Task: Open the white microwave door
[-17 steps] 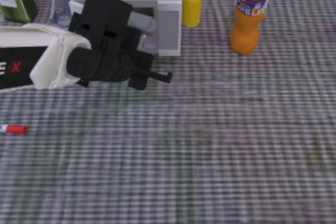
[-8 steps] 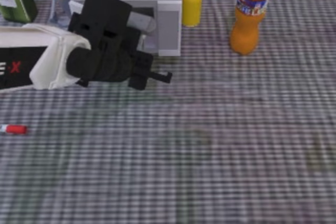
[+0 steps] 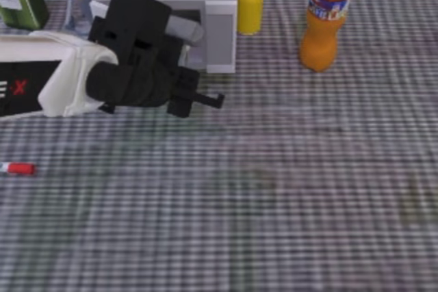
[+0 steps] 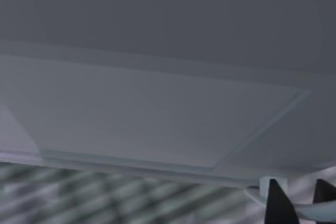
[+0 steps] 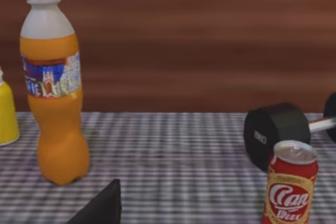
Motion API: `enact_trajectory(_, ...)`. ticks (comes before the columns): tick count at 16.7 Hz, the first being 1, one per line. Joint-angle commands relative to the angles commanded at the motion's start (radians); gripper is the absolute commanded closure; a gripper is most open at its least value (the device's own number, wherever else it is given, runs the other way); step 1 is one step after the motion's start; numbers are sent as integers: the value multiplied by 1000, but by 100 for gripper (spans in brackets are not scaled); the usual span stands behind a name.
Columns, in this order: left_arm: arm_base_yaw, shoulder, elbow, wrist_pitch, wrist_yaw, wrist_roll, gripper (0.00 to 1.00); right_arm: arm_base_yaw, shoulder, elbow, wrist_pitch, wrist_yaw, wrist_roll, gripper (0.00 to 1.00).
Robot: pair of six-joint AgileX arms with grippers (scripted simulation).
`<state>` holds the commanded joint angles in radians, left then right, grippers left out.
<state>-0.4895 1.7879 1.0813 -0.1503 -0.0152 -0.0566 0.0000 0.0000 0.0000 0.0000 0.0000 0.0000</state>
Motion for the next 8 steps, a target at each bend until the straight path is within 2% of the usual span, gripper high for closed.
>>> enact_trajectory(8, -6, 0, 1, -1, 10, -2, 100, 0, 0, 0, 0, 0, 0, 0)
